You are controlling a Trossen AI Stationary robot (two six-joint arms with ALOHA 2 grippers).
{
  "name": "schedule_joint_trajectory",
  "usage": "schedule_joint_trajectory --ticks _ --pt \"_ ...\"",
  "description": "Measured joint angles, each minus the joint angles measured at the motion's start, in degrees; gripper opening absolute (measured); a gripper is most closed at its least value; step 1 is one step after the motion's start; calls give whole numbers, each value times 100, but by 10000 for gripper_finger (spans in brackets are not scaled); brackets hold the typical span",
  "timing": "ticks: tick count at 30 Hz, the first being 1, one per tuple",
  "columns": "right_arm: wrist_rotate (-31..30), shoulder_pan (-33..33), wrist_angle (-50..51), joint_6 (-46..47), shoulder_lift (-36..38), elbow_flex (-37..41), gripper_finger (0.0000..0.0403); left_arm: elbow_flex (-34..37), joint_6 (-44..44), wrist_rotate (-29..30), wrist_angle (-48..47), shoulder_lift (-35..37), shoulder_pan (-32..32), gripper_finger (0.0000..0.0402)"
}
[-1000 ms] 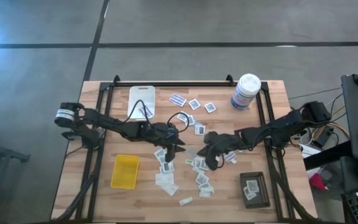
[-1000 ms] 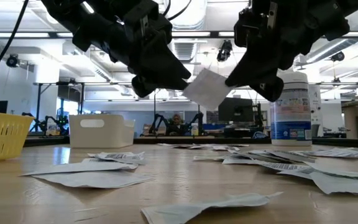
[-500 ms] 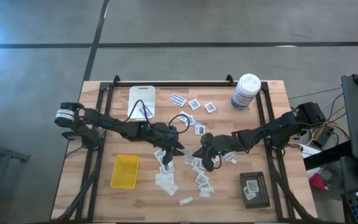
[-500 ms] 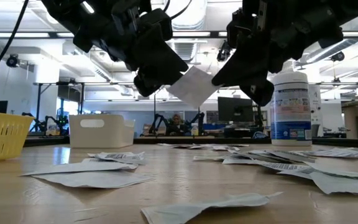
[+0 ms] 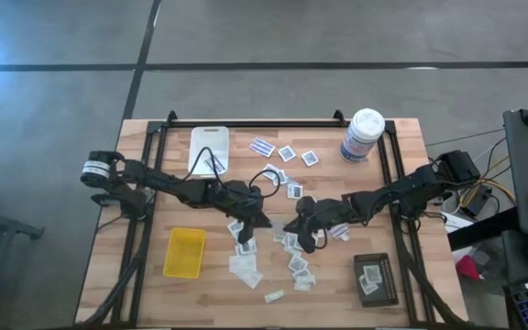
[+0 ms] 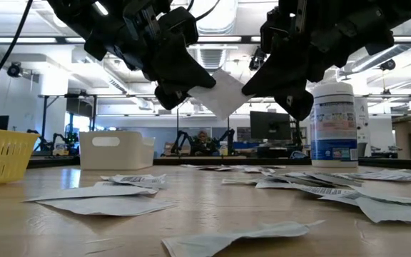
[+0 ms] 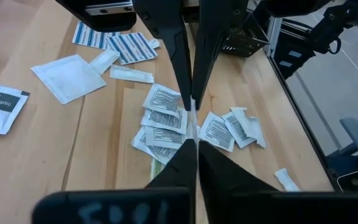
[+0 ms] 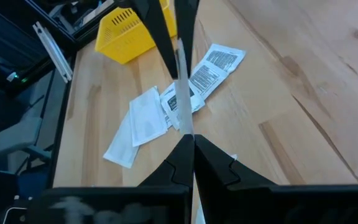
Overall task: Pick & Place First Aid Supplies
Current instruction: Put the blue bandage into the white bin
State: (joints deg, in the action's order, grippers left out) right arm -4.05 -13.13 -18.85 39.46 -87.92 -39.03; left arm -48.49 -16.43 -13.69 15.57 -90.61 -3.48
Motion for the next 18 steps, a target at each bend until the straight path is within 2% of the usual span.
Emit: schedule_joint_trajectory --ticks 18 --pt "-61 76 188 544 7 0 9 0 39 4 -34 -2 2 0"
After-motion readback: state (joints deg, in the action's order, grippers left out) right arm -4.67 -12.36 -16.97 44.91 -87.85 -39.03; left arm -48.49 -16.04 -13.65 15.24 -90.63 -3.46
